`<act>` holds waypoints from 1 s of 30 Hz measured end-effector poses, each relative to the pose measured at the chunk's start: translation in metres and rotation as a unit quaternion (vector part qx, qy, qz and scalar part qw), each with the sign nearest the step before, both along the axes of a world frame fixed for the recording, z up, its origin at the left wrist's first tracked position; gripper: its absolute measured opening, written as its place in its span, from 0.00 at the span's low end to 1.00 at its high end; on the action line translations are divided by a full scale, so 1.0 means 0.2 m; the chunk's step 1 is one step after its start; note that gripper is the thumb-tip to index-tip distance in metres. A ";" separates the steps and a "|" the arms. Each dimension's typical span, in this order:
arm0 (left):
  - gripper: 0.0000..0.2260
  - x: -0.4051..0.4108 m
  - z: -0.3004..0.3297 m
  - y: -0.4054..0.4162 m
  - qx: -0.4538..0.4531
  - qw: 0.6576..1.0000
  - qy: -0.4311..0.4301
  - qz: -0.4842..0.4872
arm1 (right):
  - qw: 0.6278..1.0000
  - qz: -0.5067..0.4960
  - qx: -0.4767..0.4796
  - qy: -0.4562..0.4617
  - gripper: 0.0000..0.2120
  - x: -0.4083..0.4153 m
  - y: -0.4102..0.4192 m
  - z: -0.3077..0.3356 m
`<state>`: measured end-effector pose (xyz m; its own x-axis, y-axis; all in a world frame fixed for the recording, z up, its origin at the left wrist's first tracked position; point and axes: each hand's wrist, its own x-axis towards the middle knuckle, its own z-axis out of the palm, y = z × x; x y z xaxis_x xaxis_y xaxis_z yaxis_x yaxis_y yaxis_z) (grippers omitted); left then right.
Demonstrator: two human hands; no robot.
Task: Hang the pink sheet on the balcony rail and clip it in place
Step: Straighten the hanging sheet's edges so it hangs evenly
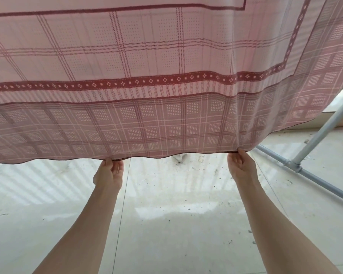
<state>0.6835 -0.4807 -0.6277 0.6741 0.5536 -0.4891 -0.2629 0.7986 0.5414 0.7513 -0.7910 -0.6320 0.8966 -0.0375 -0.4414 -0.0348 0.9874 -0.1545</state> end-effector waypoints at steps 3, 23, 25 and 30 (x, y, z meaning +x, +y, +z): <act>0.10 0.00 0.00 0.01 -0.021 1.000 -0.014 0.001 | 1.000 0.005 -0.008 -0.006 0.08 -0.02 0.00 -0.01; 0.10 0.14 0.00 -0.81 0.100 0.925 -0.058 -0.362 | 0.988 0.082 -0.128 -0.036 0.10 -0.13 0.05 -0.02; 0.19 0.18 -0.01 -0.88 0.096 0.908 -0.064 -0.402 | 0.983 0.093 -0.148 -0.053 0.10 -0.13 0.04 -0.04; 0.08 0.24 -0.01 -1.01 0.059 0.912 -0.084 -0.397 | 0.981 0.111 -0.152 -0.039 0.10 -0.13 -0.02 -0.01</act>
